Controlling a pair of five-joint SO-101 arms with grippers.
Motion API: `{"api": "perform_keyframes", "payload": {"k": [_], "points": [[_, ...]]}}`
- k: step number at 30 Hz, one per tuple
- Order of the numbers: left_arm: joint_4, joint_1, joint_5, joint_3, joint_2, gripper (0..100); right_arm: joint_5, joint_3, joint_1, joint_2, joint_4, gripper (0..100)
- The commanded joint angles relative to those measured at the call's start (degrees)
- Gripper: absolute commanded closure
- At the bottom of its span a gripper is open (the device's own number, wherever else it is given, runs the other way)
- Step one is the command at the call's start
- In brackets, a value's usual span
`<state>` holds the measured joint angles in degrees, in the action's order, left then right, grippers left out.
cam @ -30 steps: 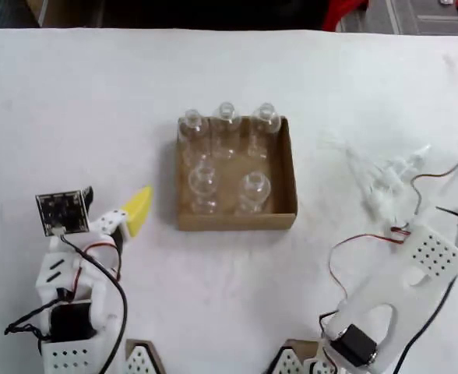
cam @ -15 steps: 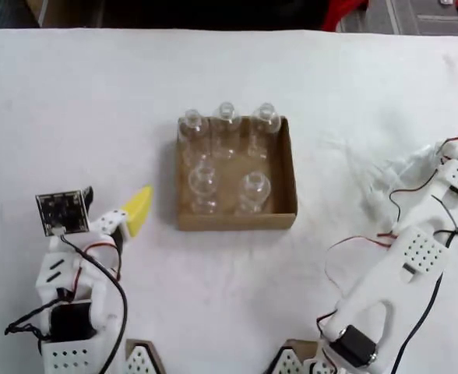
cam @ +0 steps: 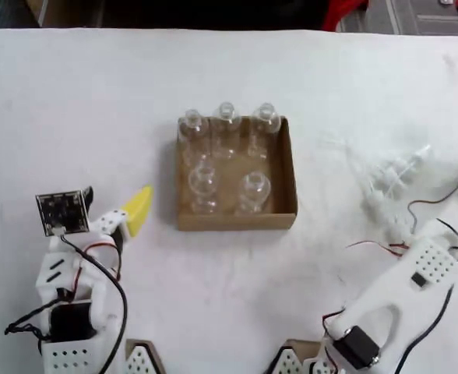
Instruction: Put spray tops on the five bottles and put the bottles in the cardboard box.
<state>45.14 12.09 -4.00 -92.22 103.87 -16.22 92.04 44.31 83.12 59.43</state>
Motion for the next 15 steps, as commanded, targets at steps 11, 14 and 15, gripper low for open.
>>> {"api": "perform_keyframes", "payload": {"k": [11,14,15], "points": [[-1.32,-1.01,1.76,0.26,0.40,64,21.27,2.81,-10.33,-17.10,16.22,77.2],[-1.32,-1.01,1.85,0.26,0.40,64,21.27,2.73,-13.14,-18.59,17.54,77.3],[-1.32,-1.01,1.93,0.26,0.40,64,21.27,2.73,-14.11,-19.03,17.98,77.3]]}}
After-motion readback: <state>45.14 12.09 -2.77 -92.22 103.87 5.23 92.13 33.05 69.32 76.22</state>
